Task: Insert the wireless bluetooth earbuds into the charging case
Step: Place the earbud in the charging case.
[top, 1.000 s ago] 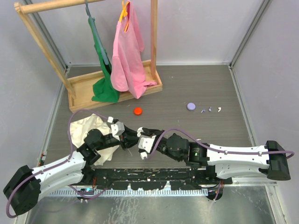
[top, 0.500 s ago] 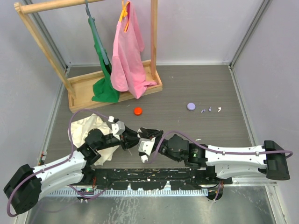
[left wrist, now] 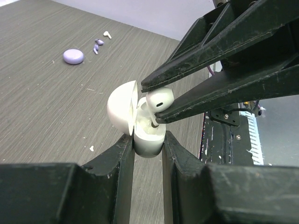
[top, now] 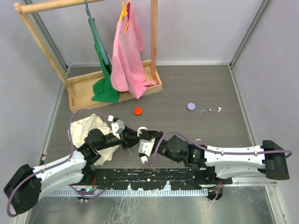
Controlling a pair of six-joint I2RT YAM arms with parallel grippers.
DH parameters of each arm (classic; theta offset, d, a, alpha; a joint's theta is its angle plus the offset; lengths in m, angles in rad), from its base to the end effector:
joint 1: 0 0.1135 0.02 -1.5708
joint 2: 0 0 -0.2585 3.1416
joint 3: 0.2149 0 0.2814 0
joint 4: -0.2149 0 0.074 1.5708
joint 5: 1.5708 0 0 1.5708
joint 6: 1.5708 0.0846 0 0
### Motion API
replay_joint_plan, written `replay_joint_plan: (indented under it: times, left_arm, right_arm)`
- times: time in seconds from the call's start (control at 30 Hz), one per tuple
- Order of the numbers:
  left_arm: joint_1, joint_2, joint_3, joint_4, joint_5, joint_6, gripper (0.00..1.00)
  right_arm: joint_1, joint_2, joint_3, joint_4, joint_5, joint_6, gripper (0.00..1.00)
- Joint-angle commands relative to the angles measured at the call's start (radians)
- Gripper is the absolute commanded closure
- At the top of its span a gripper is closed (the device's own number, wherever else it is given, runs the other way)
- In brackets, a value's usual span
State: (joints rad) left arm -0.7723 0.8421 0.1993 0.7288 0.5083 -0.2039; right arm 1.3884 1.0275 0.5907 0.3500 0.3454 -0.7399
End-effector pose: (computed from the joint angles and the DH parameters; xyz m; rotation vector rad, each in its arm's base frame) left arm 0.1512 -0.2048 0.2023 0.8552 1.3636 -1.1469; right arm 0.0851 0.3035 0.2595 -1.3033 1.0225 0.2073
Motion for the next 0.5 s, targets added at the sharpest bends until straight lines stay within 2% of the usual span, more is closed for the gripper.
replay_joint_plan:
  times: [0.0, 0.47]
  left_arm:
    - [-0.005, -0.009, 0.019, 0.076, -0.03, -0.018, 1.0]
    - [-0.004, -0.021, 0.008, 0.08, -0.097, -0.033, 1.0]
  right_arm:
    - [0.005, -0.009, -0.001, 0.069, -0.006, 0.016, 0.76]
    - [0.007, -0.013, 0.005, 0.032, -0.029, 0.07, 0.73]
